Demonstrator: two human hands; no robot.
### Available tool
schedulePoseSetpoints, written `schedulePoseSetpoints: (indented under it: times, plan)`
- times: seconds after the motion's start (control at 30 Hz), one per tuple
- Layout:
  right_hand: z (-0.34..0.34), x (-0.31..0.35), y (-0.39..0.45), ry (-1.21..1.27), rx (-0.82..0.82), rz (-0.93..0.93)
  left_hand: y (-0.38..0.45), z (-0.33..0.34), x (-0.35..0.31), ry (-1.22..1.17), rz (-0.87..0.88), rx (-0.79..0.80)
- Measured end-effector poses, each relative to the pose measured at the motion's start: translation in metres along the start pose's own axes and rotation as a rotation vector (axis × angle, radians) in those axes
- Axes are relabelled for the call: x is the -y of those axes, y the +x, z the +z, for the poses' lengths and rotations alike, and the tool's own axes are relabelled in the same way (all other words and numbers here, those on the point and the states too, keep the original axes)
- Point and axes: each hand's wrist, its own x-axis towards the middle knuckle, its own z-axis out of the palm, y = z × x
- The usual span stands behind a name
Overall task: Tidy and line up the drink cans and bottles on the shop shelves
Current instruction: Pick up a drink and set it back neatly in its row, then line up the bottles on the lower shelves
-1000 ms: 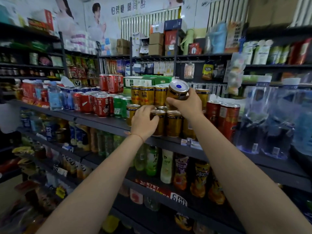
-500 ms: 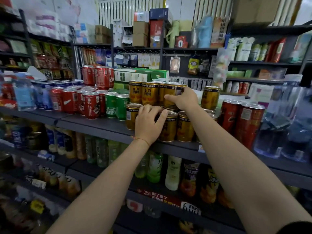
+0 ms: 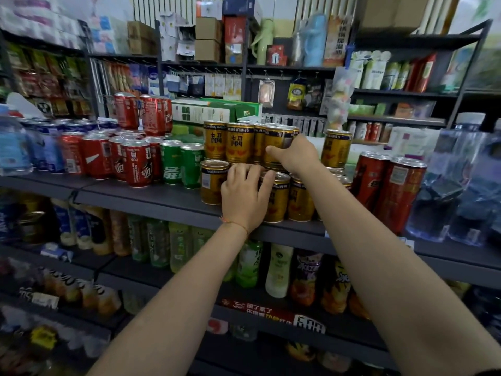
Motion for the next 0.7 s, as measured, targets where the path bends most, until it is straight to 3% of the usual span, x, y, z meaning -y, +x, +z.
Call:
schedulePoseSetpoints:
  times: [0.2,0.3,0.37,0.43,0.53,0.7]
  plan:
    - [-0.002,0.006,-0.047,0.071,-0.294,-0.207,-0.002,-0.023,0.008,0.066,0.076,0.234]
    - [0.004,0.008,-0.091,0.210,-0.391,-0.385,-0.021,-0.051,0.015,0.099,0.102,0.167]
    - [0.013,0.008,-0.122,0.341,-0.265,-0.401,-0.045,-0.074,0.017,0.061,0.086,0.056]
    - [0.027,0.001,-0.150,0.415,-0.102,-0.386,-0.074,-0.094,0.023,0.012,0.002,0.071]
    - [0.054,-0.022,-0.188,0.420,0.136,-0.325,-0.118,-0.112,0.040,-0.019,-0.237,0.299]
    - [0.108,-0.067,-0.246,0.286,0.519,-0.058,-0.183,-0.122,0.070,-0.023,-0.537,0.796]
